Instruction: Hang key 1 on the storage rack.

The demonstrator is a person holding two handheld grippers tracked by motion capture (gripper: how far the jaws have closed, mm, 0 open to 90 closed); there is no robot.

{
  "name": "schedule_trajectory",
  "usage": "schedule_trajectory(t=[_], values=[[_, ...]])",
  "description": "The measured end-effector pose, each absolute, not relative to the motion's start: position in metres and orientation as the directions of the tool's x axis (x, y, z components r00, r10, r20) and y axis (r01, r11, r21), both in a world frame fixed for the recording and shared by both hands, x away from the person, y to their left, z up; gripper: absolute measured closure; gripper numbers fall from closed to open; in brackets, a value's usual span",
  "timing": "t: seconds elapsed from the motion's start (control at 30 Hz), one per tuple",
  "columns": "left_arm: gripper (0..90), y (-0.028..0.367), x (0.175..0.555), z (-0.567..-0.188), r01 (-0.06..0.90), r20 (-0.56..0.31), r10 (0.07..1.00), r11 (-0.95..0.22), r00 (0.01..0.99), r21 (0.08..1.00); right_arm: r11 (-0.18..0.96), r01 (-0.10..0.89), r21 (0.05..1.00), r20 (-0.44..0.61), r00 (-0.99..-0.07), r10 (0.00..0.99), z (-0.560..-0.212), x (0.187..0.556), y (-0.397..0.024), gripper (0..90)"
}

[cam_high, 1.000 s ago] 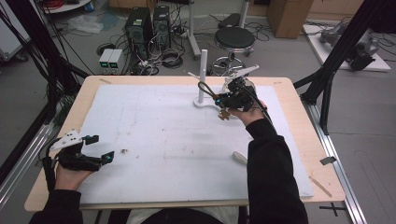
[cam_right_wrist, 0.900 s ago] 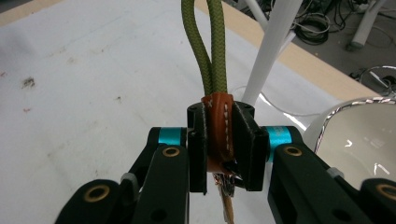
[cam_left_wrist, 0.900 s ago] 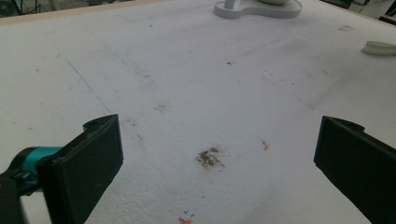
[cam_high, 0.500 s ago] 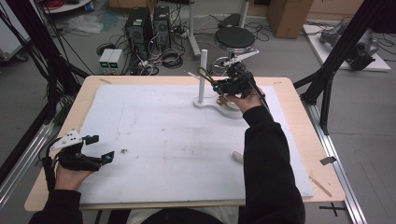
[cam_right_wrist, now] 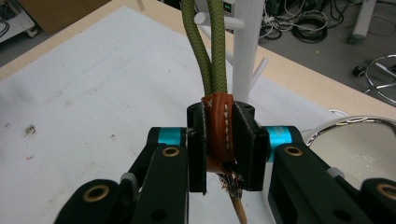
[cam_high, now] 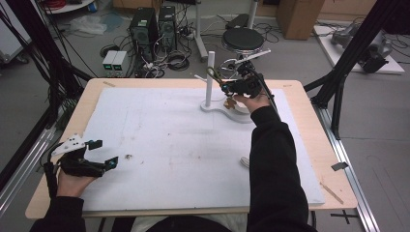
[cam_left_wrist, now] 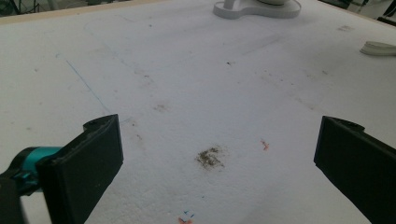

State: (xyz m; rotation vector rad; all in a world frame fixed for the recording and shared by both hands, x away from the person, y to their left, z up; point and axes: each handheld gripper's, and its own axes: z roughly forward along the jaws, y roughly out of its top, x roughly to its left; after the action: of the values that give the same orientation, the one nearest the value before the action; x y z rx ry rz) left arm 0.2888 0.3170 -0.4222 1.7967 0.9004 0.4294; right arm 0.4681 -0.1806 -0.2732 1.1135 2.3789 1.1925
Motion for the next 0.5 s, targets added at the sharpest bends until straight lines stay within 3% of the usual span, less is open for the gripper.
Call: schedule_trajectory(t=[0.5], values=[[1.7,0.321,0.288,-0.421,0.374,-0.127,0.751,-0.168,0.648,0.912,0.347,0.562,0.751,0.12,-0.633,0.765,-0.288,0.481,-0.17,76.2]])
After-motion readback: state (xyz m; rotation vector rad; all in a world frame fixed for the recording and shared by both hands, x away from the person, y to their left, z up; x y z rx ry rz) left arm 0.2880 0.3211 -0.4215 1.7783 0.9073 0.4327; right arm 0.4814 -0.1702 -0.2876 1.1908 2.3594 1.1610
